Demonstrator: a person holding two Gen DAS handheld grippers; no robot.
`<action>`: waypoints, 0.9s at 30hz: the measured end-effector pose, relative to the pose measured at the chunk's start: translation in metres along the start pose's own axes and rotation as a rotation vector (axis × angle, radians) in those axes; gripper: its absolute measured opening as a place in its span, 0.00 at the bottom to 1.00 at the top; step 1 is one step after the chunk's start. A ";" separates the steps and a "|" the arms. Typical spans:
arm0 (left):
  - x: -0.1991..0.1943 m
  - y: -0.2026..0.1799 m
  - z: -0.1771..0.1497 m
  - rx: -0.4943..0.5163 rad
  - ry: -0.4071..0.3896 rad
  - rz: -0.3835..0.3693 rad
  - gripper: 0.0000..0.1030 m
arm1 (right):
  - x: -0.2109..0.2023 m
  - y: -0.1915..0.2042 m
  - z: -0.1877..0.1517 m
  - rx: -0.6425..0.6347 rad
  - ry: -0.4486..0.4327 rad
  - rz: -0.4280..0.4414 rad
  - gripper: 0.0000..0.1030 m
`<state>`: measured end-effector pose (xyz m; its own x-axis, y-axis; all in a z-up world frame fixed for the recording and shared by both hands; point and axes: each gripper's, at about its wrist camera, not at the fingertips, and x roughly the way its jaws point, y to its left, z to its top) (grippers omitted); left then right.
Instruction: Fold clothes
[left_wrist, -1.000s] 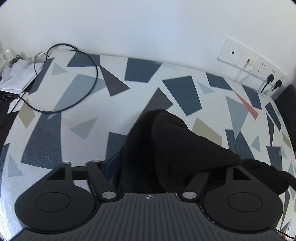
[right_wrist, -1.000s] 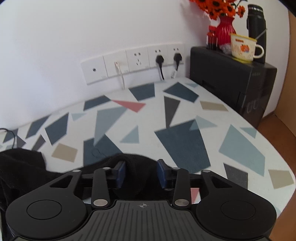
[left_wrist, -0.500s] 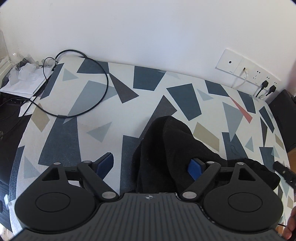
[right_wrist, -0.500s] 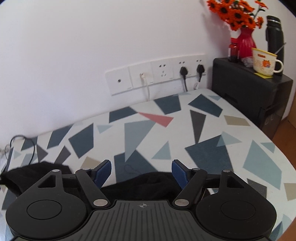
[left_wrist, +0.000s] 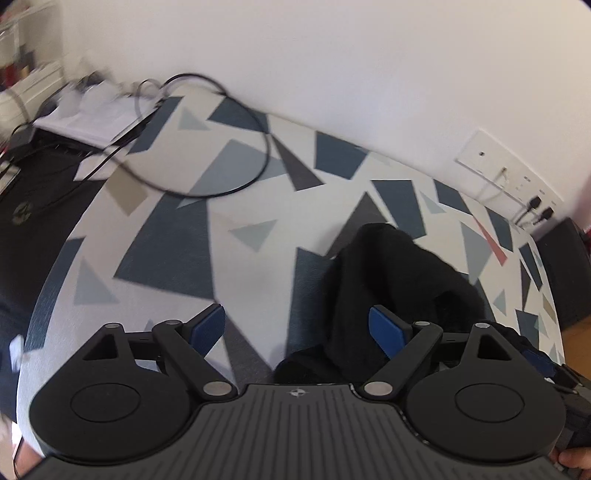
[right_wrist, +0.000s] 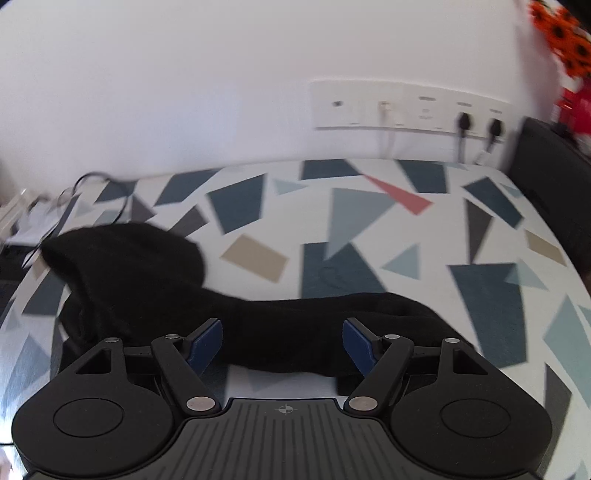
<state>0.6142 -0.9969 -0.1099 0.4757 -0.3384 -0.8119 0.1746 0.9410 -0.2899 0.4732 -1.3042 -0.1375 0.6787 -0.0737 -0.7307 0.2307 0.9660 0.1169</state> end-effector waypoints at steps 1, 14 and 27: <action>0.000 0.003 -0.003 -0.011 0.006 0.005 0.84 | 0.005 0.007 0.000 -0.033 0.007 0.017 0.67; 0.045 -0.022 -0.083 0.067 0.164 0.197 0.85 | 0.075 0.023 0.011 -0.242 0.112 0.115 0.09; 0.068 -0.043 -0.095 0.129 0.120 0.316 0.91 | 0.017 -0.148 0.042 0.261 -0.158 -0.179 0.03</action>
<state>0.5566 -1.0602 -0.2008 0.4207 -0.0207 -0.9070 0.1464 0.9882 0.0453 0.4798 -1.4585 -0.1389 0.7060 -0.2934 -0.6445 0.5127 0.8396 0.1794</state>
